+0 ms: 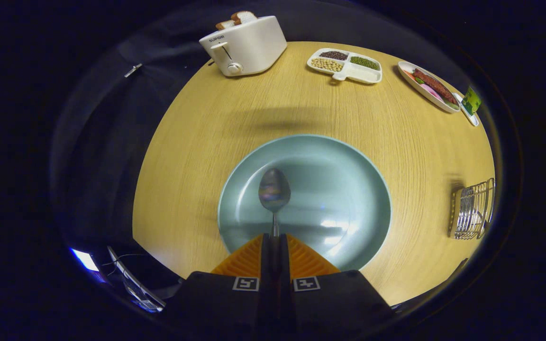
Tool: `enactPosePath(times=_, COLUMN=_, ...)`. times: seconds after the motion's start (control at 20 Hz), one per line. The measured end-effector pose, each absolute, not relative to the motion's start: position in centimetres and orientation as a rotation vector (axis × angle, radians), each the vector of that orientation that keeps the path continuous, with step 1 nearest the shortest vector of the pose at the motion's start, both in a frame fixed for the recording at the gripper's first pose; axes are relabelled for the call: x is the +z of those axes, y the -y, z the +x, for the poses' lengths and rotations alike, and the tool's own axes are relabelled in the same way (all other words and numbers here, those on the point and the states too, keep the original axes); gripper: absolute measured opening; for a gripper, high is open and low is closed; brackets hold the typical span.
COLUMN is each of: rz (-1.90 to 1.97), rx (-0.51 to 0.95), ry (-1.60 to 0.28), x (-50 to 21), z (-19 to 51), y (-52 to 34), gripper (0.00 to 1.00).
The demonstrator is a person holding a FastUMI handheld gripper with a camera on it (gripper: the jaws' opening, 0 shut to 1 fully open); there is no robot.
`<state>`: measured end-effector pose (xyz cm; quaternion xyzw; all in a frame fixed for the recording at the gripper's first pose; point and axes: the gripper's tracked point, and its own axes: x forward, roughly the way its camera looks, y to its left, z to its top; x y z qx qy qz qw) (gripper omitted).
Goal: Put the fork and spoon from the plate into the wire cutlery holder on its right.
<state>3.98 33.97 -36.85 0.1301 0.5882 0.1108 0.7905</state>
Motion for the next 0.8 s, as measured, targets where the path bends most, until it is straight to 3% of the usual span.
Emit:
enactPosePath(times=0.45, rz=0.372, rx=0.262, ry=-1.179, x=-31.5, z=4.4, y=-29.8, gripper=0.09)
enactPosePath(times=0.8, rz=0.251, rx=0.239, ry=-1.130, x=-25.0, z=3.9, y=-18.4, gripper=0.09)
